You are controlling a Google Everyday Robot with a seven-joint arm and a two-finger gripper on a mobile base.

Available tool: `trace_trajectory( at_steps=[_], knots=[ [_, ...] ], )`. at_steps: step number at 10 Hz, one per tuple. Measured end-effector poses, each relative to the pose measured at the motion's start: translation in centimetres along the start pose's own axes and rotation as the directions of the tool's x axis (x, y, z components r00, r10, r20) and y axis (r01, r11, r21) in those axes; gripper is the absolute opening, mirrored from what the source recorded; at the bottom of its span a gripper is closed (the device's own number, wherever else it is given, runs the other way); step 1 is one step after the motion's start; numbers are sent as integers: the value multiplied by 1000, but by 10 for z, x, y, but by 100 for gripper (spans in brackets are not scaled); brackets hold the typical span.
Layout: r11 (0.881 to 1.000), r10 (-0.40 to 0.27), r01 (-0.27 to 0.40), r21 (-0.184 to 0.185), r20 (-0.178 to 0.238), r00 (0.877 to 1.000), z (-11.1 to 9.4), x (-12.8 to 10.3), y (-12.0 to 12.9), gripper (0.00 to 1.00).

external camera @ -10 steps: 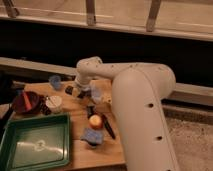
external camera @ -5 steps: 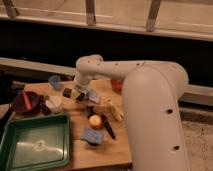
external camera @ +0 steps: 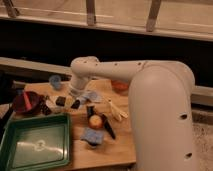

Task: Place eraser in tray

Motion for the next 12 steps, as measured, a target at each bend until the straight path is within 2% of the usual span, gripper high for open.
trace_trajectory(
  at_steps=[1, 2, 3, 5, 10, 12],
  knots=[
    [999, -1, 1, -52, 5, 1000, 2, 1, 14, 0],
    [992, -9, 11, -125, 12, 1000, 9, -2, 34, 0],
    [984, -19, 21, -177, 14, 1000, 13, -3, 47, 0],
    [981, -17, 20, -191, 15, 1000, 13, 0, 50, 0],
    [981, -21, 23, -192, 12, 1000, 14, -2, 49, 0],
    [972, -81, 75, -223, -20, 997, 26, -16, 62, 0]
  ],
)
